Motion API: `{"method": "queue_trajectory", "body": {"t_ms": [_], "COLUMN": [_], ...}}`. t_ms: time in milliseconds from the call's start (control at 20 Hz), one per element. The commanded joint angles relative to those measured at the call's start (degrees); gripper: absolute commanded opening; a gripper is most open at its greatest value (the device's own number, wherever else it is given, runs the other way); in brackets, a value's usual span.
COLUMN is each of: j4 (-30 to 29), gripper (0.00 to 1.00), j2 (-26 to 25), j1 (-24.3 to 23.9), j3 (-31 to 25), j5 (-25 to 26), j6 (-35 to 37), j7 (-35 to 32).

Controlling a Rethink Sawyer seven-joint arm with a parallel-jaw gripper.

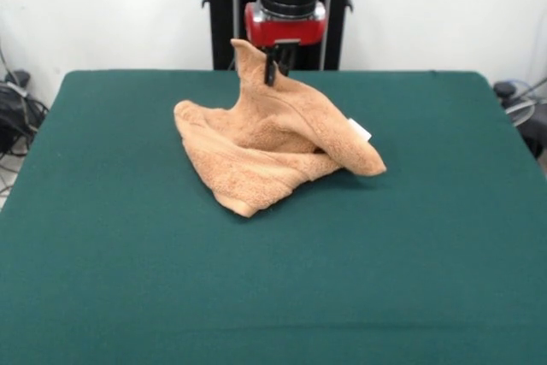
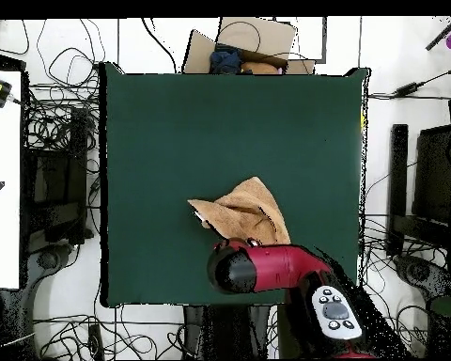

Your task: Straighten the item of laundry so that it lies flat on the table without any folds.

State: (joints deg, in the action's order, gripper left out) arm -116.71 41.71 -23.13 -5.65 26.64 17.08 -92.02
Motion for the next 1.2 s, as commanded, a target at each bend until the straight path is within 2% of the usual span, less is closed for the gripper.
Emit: {"method": "queue_trajectory", "body": {"t_ms": [50,400,750,1200], "j4": [5.0,6.4,5.2,6.4], "gripper": [0.00,0.00,0.00,0.00], "j2": [-1.0,-1.2,2.6,1.2], "j1": [0.6,0.4,0.3,0.1], "j3": [-2.6,-3.5,-4.4,-4.6], "j5": [-3.4,-3.5,-4.9,-4.4], "j6": [7.7,9.5,13.5,12.4], "j7": [-4.7,-3.9,-3.0,-2.7]}}
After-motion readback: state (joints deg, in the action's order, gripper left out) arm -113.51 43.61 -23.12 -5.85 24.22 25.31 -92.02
